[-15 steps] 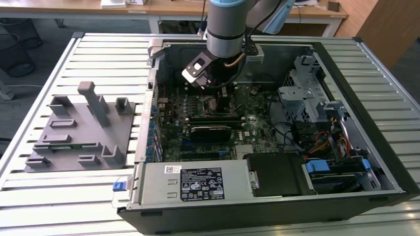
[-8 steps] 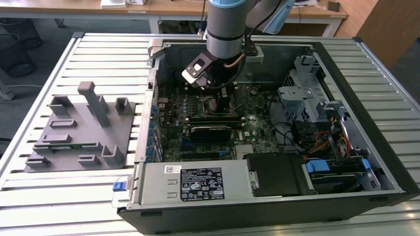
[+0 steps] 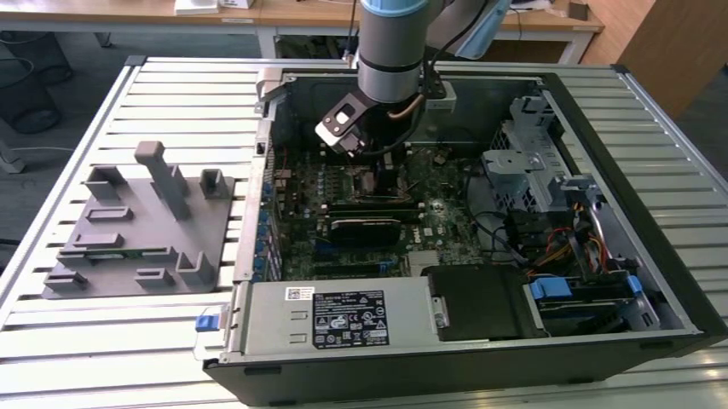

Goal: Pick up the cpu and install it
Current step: 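Place the cpu into insertion slot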

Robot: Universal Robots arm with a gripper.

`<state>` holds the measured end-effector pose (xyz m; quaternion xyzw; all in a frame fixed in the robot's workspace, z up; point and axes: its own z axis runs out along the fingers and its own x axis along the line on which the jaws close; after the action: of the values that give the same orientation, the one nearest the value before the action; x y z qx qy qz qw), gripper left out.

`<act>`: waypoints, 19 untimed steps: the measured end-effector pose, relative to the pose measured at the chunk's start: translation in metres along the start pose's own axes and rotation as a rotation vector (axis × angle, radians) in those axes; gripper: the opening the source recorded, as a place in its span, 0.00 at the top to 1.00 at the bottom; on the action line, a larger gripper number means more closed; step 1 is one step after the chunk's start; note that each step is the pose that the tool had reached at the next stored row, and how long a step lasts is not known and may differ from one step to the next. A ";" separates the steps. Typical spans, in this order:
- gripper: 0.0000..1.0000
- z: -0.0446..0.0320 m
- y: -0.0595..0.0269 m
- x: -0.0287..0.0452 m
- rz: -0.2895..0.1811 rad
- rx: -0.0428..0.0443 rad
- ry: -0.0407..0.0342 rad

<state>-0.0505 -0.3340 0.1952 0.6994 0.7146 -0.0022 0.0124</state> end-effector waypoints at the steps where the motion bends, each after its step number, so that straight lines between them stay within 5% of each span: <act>1: 0.47 0.0003 0.0000 0.0000 0.000 -0.0001 0.0000; 19: 0.40 0.0014 0.0000 0.0001 0.000 0.0000 0.0000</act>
<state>-0.0505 -0.3339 0.1938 0.6995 0.7145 -0.0022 0.0124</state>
